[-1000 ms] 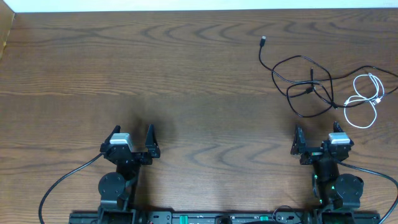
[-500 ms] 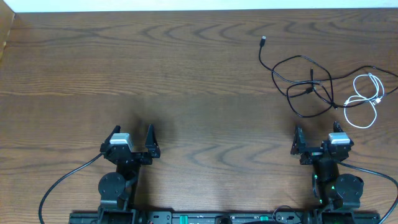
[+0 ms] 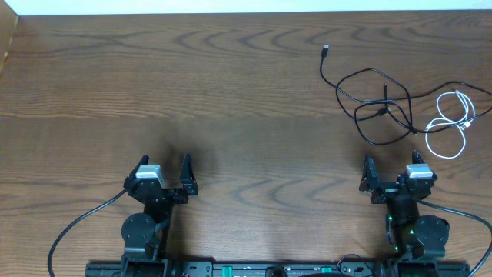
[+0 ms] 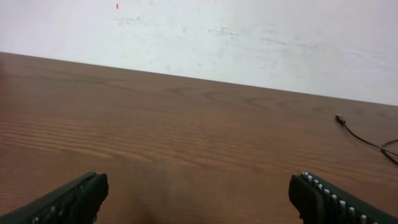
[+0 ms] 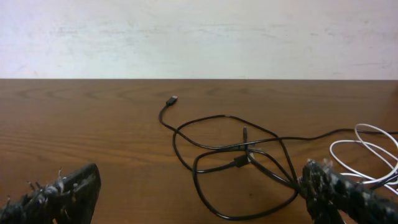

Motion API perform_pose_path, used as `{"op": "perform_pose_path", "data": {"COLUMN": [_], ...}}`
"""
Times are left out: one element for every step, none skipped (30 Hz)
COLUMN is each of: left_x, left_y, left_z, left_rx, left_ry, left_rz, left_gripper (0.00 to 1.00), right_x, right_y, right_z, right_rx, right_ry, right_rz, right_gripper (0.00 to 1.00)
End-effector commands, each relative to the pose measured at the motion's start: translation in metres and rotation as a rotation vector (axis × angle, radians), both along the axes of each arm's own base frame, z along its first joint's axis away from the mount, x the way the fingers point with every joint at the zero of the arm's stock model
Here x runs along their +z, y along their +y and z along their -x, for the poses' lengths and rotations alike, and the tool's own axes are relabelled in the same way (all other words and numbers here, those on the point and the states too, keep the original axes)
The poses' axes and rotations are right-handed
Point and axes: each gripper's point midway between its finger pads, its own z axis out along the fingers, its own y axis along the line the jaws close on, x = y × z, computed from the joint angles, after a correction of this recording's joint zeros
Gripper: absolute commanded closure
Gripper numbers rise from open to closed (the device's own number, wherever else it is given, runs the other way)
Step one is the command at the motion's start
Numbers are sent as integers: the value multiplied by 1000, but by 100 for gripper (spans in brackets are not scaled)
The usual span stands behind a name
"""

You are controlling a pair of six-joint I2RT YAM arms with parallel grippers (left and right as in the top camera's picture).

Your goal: Untangle cables

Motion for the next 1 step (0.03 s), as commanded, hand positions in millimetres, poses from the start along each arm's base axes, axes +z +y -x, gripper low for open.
{"op": "perform_pose_path", "data": {"left_x": [-16], "left_y": [4], "left_z": [1], "left_rx": [23], "left_ry": [48], "left_rz": [-24], "left_gripper": [2], "right_x": [-1], "right_y": [-1], "right_z": [0], "right_rx": [-10], "right_ry": [1], "right_rz": [-12], "right_gripper": [1]}}
